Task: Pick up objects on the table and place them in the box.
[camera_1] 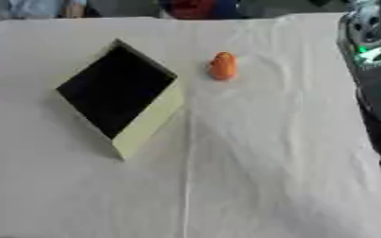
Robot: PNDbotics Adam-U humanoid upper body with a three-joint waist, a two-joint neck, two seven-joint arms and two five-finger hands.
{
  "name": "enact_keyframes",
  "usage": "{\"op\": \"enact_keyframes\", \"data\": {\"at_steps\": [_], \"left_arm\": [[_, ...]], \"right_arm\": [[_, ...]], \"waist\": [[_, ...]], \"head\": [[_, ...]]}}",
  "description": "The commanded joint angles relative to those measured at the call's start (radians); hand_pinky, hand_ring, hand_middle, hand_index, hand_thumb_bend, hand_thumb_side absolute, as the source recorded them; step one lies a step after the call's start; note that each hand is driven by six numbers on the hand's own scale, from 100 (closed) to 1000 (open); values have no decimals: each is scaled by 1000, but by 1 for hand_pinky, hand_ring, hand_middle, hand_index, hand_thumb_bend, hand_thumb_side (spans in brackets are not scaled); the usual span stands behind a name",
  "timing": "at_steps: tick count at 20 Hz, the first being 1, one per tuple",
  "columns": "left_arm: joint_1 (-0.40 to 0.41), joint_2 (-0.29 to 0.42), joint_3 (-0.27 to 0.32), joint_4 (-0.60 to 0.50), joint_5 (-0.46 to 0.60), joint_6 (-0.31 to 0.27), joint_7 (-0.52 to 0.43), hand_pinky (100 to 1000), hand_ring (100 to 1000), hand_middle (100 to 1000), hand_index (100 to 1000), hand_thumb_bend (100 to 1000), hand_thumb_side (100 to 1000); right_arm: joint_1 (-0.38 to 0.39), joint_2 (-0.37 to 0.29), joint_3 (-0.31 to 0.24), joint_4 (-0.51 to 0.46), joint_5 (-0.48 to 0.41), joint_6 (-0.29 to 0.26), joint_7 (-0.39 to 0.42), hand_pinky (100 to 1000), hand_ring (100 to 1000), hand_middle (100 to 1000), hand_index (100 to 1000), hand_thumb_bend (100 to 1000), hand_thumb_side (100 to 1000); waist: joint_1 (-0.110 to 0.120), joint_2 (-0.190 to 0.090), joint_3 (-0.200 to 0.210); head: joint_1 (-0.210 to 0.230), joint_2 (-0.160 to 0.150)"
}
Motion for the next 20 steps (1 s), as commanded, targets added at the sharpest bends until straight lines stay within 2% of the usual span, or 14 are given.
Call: {"op": "enact_keyframes", "data": {"at_steps": [1, 5, 6, 7, 14, 17, 20], "left_arm": [[-3, 13, 2, -19, 0, 0, -2, 615, 663, 717, 769, 100, 656], [-1, 13, 2, -19, -1, 3, -4, 615, 663, 718, 768, 100, 657], [0, 13, 2, -19, -2, 3, -5, 615, 663, 718, 768, 100, 656], [0, 13, 2, -19, -2, 3, -6, 615, 663, 718, 768, 100, 657], [6, 17, 2, -19, -2, 4, -8, 615, 662, 718, 768, 100, 658], [8, 18, 1, -19, -2, 6, -9, 615, 662, 719, 768, 100, 659], [9, 19, -1, -19, -1, 7, -11, 615, 662, 719, 768, 100, 659]], "right_arm": [[-32, -30, 9, 2, 12, -2, 21, 832, 874, 715, 792, 100, 857], [-62, -62, 42, 43, 43, -15, 88, 861, 885, 739, 809, 100, 858], [-70, -68, 51, 54, 56, -21, 111, 868, 889, 746, 815, 100, 809], [-79, -73, 61, 65, 68, -29, 136, 875, 892, 753, 819, 100, 863], [-184, -106, 154, 155, 128, -102, 357, 924, 905, 785, 843, 100, 904], [-231, -113, 198, 206, 127, -126, 452, 931, 910, 798, 850, 100, 936], [-263, -109, 227, 247, 112, -129, 511, 929, 912, 801, 852, 100, 950]], "waist": [[-1, -24, 0], [-3, -24, -1], [-4, -25, -1], [-4, -25, -1], [-9, -29, -1], [-12, -30, -2], [-12, -31, -3]], "head": [[-2, 6], [0, 9], [0, 9], [0, 10], [2, 12], [3, 12], [3, 11]]}}
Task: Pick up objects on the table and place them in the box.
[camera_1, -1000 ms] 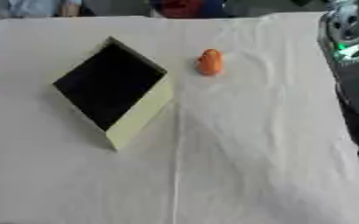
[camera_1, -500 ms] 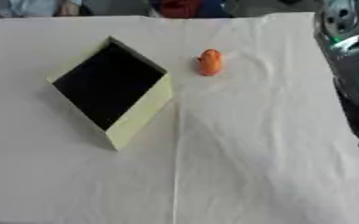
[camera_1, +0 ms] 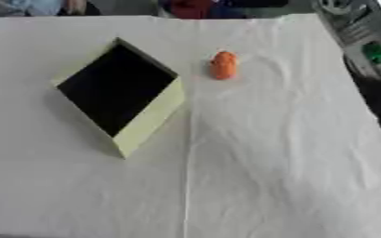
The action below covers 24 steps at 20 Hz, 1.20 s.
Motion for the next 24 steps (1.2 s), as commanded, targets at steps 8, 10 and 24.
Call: {"op": "enact_keyframes", "data": {"at_steps": [8, 10, 24], "left_arm": [[1, 20, -1, -19, 0, 1, -5, 615, 661, 719, 767, 100, 660], [1, 20, -1, -19, 0, 1, -6, 615, 661, 719, 767, 100, 660], [-3, 22, -4, -19, 2, 2, -8, 615, 661, 719, 765, 100, 659]], "right_arm": [[-51, -20, 44, 76, -71, 6, 128, 918, 922, 811, 857, 100, 980], [-43, -27, 43, 77, -87, 10, 139, 916, 927, 816, 860, 100, 987], [-16, -46, 33, 83, -143, 50, 292, 944, 980, 856, 954, 100, 645]], "waist": [[1, -24, -2], [1, -24, -3], [2, -25, -2]], "head": [[1, 1], [2, 0], [-2, -5]]}}
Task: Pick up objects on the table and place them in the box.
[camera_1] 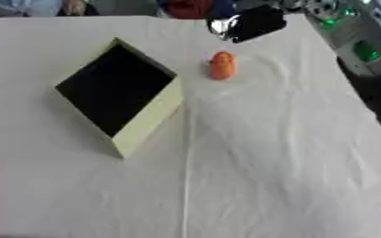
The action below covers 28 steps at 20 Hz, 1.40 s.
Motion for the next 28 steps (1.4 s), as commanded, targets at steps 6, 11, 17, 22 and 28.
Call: {"op": "enact_keyframes", "data": {"at_steps": [6, 11, 17, 22, 28], "left_arm": [[-10, 22, 0, -19, 3, -2, -6, 616, 661, 718, 763, 100, 657], [-10, 20, -1, -19, 5, -2, -9, 616, 661, 716, 761, 100, 654], [-10, 19, -1, -19, 6, -3, -10, 616, 661, 716, 760, 100, 650], [-10, 16, -1, -19, 7, -4, -12, 617, 661, 716, 760, 100, 651], [-10, 14, -1, -19, 9, -3, -15, 617, 661, 716, 760, 100, 651]], "right_arm": [[-27, 8, 18, 46, 40, 40, 88, 950, 976, 872, 993, 100, 424], [-41, 45, 43, 109, 40, 68, 115, 934, 968, 869, 997, 100, 209], [-53, 87, 63, 194, 59, 80, 129, 933, 968, 867, 1000, 100, 116], [-51, 114, 63, 267, 84, 84, 121, 946, 975, 874, 1000, 100, 100], [-46, 139, 51, 346, 133, 73, 100, 971, 993, 889, 1000, 100, 100]], "waist": [[2, -24, 6], [4, -23, 9], [4, -22, 12], [4, -21, 13], [7, -19, 12]], "head": [[-4, -5], [-6, -3], [-8, 0], [-10, 0], [-11, -1]]}}
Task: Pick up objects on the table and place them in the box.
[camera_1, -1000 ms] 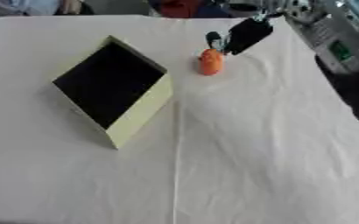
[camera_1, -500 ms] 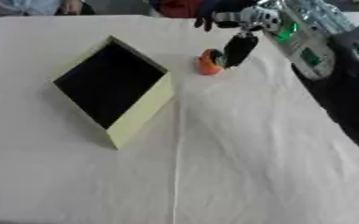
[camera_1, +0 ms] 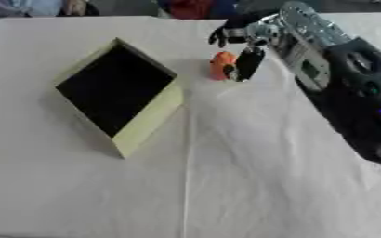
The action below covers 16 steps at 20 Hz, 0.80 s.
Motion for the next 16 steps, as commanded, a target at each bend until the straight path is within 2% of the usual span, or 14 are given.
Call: {"op": "enact_keyframes", "data": {"at_steps": [1, 6, 12, 13, 16], "left_arm": [[-9, 13, -1, -19, 7, -1, -6, 617, 661, 717, 760, 100, 651], [-9, 11, -1, -19, 7, 1, -14, 618, 660, 717, 760, 100, 652], [-10, 9, -2, -19, 8, 2, -17, 618, 660, 717, 760, 100, 653], [-10, 7, -2, -19, 9, 3, -17, 618, 659, 718, 760, 100, 658], [-11, 4, -3, -19, 11, 5, -19, 618, 659, 718, 761, 100, 659]], "right_arm": [[-17, 2, -20, 26, 37, -7, -17, 974, 995, 891, 1000, 100, 100], [-19, 16, -39, 50, 92, -11, -59, 985, 1000, 898, 1000, 100, 180], [-23, 38, -53, 88, 136, -28, -90, 986, 1000, 900, 1000, 100, 187], [-27, 43, -61, 90, 143, -24, -98, 987, 1000, 893, 1000, 100, 260], [-30, 65, -75, 118, 179, -7, -132, 987, 1000, 890, 1000, 100, 296]], "waist": [[3, -18, 1], [5, -16, 1], [6, -15, 1], [7, -12, 2], [9, -8, 4]], "head": [[-2, -1], [-4, -3], [-6, -5], [-8, -7], [-12, -11]]}}
